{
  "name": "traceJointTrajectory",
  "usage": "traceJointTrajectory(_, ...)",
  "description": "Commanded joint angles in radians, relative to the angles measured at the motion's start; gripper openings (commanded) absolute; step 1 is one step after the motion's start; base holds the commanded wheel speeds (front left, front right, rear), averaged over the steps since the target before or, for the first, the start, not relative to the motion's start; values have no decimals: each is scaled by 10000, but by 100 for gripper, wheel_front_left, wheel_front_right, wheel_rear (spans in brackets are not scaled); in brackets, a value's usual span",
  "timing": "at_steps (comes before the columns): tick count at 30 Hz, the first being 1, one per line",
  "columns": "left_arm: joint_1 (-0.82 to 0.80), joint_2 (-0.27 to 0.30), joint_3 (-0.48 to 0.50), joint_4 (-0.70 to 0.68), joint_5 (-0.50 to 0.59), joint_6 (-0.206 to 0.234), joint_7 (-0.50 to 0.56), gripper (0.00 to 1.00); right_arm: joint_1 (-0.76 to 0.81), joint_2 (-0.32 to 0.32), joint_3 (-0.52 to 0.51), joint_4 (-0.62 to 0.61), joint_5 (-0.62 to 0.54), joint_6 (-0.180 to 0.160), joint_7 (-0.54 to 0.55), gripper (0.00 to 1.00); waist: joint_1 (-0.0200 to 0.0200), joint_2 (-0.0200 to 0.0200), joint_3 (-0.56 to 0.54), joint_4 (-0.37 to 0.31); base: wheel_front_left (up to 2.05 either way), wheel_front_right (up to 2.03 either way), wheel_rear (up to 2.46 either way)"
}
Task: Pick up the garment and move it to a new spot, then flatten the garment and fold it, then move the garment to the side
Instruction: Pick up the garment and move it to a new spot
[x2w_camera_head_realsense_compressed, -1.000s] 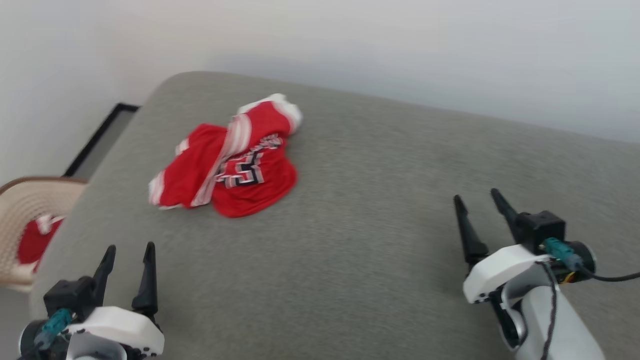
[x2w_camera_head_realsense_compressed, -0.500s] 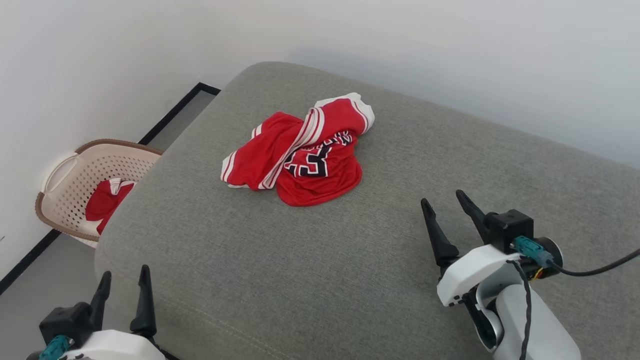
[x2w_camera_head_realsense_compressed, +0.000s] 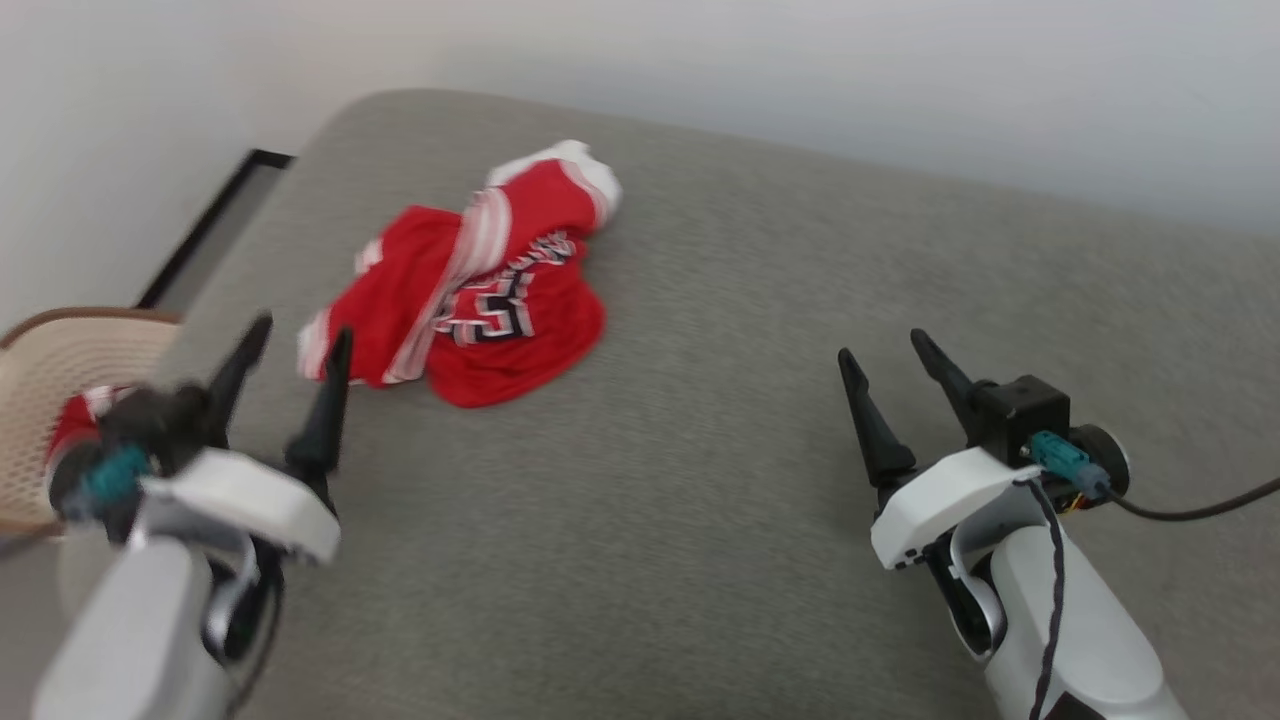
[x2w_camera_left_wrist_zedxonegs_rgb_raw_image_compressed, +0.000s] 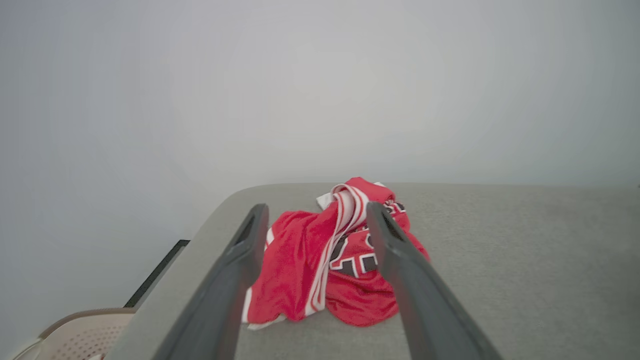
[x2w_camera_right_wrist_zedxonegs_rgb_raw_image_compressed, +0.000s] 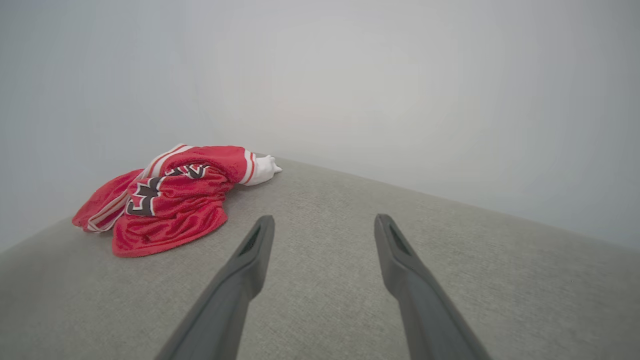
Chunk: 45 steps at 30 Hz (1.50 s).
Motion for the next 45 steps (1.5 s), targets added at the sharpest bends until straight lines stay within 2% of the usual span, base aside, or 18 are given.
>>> traceJointTrajectory(1,-718,417,-552,234,-501,21,-49,100,-169,30,-94,-112,-125,1,-49,100,-1,0,704,-927,0,0,0)
traceJointTrajectory(6,-2303,1886,-2307,953,-2406,21,715,100,-269,60,-295,-403,-299,1,-47,100,-1,0,1349,-1947,0,0,0)
traceJointTrajectory(12,-3606,3894,-4337,1033,-5471,21,2932,100,-412,87,-171,-842,-66,1,-48,100,-1,0,2065,-2918,0,0,0)
traceJointTrajectory(17,-4242,5075,-5460,1237,-7152,21,4341,100,-464,79,-19,-1144,200,1,-48,100,-1,0,2524,-3563,0,0,0)
traceJointTrajectory(22,-4557,5643,-6232,1546,-8244,21,5231,100,-559,80,89,-1405,357,1,-48,100,-1,0,2943,-4107,0,0,0)
traceJointTrajectory(28,-4647,5916,-7008,1781,-8651,21,5601,100,-510,81,95,-1644,441,1,-48,100,-1,0,3240,-4408,0,0,0)
traceJointTrajectory(30,-4667,5824,-7213,1975,-8754,23,5476,100,-519,83,107,-1711,436,1,-48,100,-1,0,3319,-4471,0,0,0)
traceJointTrajectory(31,-4686,5795,-7353,2051,-8715,23,5419,81,-520,83,89,-1733,430,1,-48,100,-1,0,3329,-4488,0,0,0)
traceJointTrajectory(32,-4729,5776,-7483,2096,-8652,23,5361,28,-523,82,68,-1753,417,1,-48,100,-1,0,3328,-4501,0,0,0)
traceJointTrajectory(33,-4781,5738,-7561,2109,-8671,23,5209,0,-528,79,32,-1780,413,1,-48,100,-1,0,3318,-4507,0,0,0)
traceJointTrajectory(40,-5641,5798,-7897,1927,-8379,14,3633,0,-353,74,-140,-1774,578,1,-48,100,-1,0,2795,-4460,0,0,0)
traceJointTrajectory(45,-6483,5533,-8487,1019,-7831,14,2772,0,-151,76,-272,-1765,775,1,-48,100,-1,0,2425,-4453,0,0,0)
